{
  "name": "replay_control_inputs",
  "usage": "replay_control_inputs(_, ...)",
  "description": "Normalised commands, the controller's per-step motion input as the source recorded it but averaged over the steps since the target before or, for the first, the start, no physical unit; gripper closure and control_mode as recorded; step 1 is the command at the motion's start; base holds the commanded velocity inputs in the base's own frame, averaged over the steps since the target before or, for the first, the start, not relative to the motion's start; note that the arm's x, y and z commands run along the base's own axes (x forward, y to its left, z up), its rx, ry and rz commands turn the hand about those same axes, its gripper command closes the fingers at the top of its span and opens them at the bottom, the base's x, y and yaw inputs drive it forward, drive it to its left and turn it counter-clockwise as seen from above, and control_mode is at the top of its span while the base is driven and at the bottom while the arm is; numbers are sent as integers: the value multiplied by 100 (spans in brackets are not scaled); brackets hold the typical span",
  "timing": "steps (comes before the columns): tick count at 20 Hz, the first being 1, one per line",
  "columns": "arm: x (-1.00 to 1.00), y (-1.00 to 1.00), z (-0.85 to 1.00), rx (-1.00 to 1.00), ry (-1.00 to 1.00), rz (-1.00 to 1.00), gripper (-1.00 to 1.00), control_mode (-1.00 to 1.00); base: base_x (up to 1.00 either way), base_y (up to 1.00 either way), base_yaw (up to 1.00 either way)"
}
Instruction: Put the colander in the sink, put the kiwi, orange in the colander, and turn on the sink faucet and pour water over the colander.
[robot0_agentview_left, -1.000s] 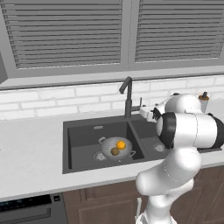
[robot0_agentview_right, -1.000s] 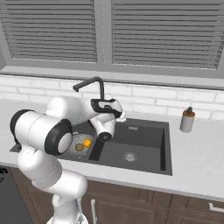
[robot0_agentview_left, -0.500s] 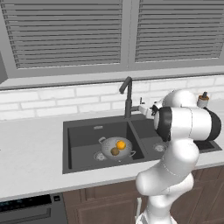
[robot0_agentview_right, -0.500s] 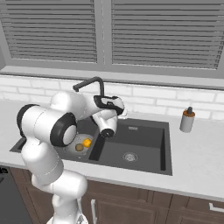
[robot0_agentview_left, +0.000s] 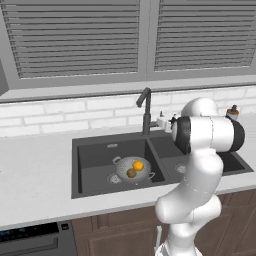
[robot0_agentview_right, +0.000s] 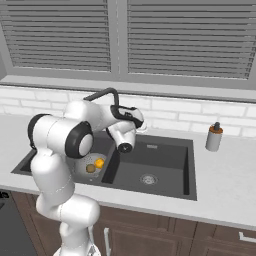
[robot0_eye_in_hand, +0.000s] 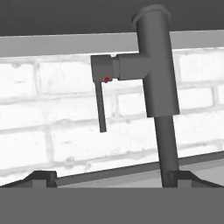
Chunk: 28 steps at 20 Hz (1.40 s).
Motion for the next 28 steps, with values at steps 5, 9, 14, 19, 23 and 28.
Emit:
replay_control_inputs(5,28,0,-16,0,0,0,-100,-100,0,0,0)
replay_control_inputs(9,25,0,-27,0,0,0,-100,-100,0,0,0)
replay_control_inputs(14,30,-3,-28,0,0,0,-100,-100,0,0,0)
replay_control_inputs(19,41,-3,-9,0,0,0,-100,-100,0,0,0)
replay_control_inputs(23,46,-3,-3,0,0,0,-100,-100,0,0,0)
replay_control_inputs(28,46,-7,-6,0,0,0,-100,-100,0,0,0)
